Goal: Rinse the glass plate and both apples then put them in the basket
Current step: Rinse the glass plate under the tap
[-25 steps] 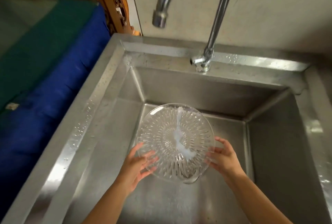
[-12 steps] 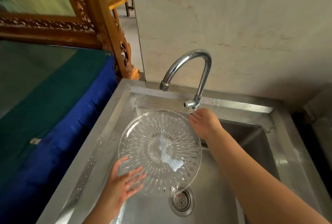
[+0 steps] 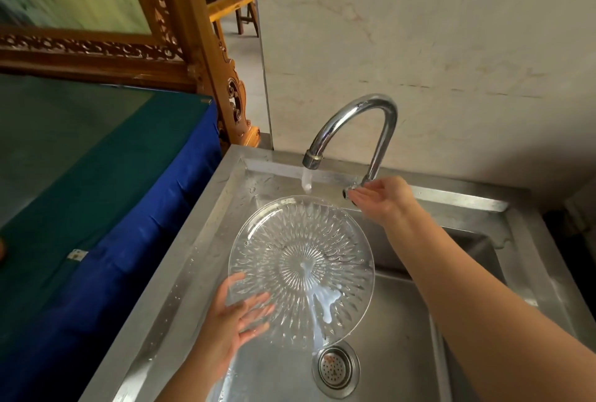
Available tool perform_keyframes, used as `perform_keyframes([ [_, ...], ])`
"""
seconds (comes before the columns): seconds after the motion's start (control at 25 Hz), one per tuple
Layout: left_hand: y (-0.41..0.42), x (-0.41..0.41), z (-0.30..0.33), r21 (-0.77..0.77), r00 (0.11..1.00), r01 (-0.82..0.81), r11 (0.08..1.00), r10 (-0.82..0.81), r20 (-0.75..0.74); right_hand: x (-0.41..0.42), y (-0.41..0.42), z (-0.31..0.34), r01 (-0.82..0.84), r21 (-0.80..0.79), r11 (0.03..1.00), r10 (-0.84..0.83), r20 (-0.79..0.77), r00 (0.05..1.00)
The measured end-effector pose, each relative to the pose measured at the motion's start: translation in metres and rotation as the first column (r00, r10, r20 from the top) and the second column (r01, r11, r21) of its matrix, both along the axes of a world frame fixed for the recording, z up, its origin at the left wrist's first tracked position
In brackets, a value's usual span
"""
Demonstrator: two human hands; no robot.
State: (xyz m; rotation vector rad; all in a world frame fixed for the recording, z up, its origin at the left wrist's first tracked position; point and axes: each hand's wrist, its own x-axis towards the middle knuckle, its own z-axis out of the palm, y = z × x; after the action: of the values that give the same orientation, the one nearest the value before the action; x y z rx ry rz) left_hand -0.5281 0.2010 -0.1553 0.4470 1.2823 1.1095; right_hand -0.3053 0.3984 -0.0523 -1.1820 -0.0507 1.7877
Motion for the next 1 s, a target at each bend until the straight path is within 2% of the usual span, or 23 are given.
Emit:
perform_keyframes([
  [0.12, 0.002, -0.001, 0.000, 0.005, 1.000, -0.004, 1.000, 0.004, -0.002, 0.005, -0.003, 0.000, -0.003, 0.091, 0.996, 0.008, -0.057, 0.998],
  [0.16, 0.003, -0.002, 0.001, 0.002, 1.000, -0.001, 1.000, 0.001, -0.005, 0.006, -0.010, -0.003, -0.020, 0.149, 0.989, 0.023, -0.013, 1.000],
  [0.2, 0.003, -0.002, 0.001, -0.001, 1.000, 0.006, 1.000, -0.006, -0.016, 0.007, -0.020, -0.010, -0.082, 0.220, 0.972, 0.047, 0.161, 0.986],
  [0.24, 0.003, -0.002, 0.003, -0.003, 0.999, 0.015, 1.000, -0.015, -0.030, 0.007, -0.034, -0.021, -0.208, 0.274, 0.939, 0.066, 0.451, 0.890],
  [0.28, 0.003, -0.002, 0.006, -0.001, 0.999, 0.023, 1.000, -0.023, -0.047, 0.006, -0.049, -0.036, -0.375, 0.284, 0.882, 0.043, 0.746, 0.665],
  [0.32, 0.003, -0.002, 0.009, 0.004, 0.997, 0.032, 0.999, -0.032, -0.069, 0.003, -0.065, -0.052, -0.555, 0.255, 0.792, -0.034, 0.926, 0.377],
  [0.36, 0.004, -0.001, 0.012, 0.014, 0.994, 0.042, 0.999, -0.041, -0.100, 0.001, -0.077, -0.067, -0.693, 0.189, 0.695, -0.140, 0.982, 0.128],
  [0.4, 0.006, -0.001, 0.016, 0.026, 0.989, 0.051, 0.998, -0.047, -0.138, -0.003, -0.084, -0.079, -0.775, 0.103, 0.623, -0.227, 0.972, -0.054],
  [0.44, 0.008, -0.001, 0.019, 0.038, 0.982, 0.058, 0.998, -0.050, -0.181, -0.007, -0.087, -0.088, -0.811, 0.025, 0.585, -0.281, 0.944, -0.174],
  [0.48, 0.010, -0.002, 0.022, 0.051, 0.973, 0.066, 0.997, -0.053, -0.225, -0.012, -0.086, -0.094, -0.819, -0.024, 0.574, -0.312, 0.918, -0.245],
  [0.64, 0.016, -0.009, 0.034, 0.108, 0.939, 0.128, 0.986, -0.086, -0.334, -0.042, -0.073, -0.100, -0.774, -0.101, 0.626, -0.304, 0.882, -0.361],
  [0.76, 0.015, -0.009, 0.040, 0.125, 0.942, 0.147, 0.981, -0.101, -0.320, -0.091, -0.084, -0.095, -0.784, -0.091, 0.613, -0.262, 0.913, -0.312],
  [0.84, 0.019, -0.012, 0.042, 0.120, 0.942, 0.119, 0.986, -0.074, -0.328, -0.123, -0.108, -0.092, -0.857, -0.037, 0.515, -0.353, 0.902, -0.251],
  [0.92, 0.021, -0.018, 0.043, 0.110, 0.943, 0.102, 0.989, -0.060, -0.328, -0.136, -0.139, -0.098, -0.935, -0.017, 0.355, -0.435, 0.882, -0.182],
  [1.0, 0.019, -0.027, 0.043, 0.092, 0.951, 0.083, 0.992, -0.051, -0.304, -0.116, -0.158, -0.111, -0.979, -0.096, 0.182, -0.502, 0.847, -0.176],
])
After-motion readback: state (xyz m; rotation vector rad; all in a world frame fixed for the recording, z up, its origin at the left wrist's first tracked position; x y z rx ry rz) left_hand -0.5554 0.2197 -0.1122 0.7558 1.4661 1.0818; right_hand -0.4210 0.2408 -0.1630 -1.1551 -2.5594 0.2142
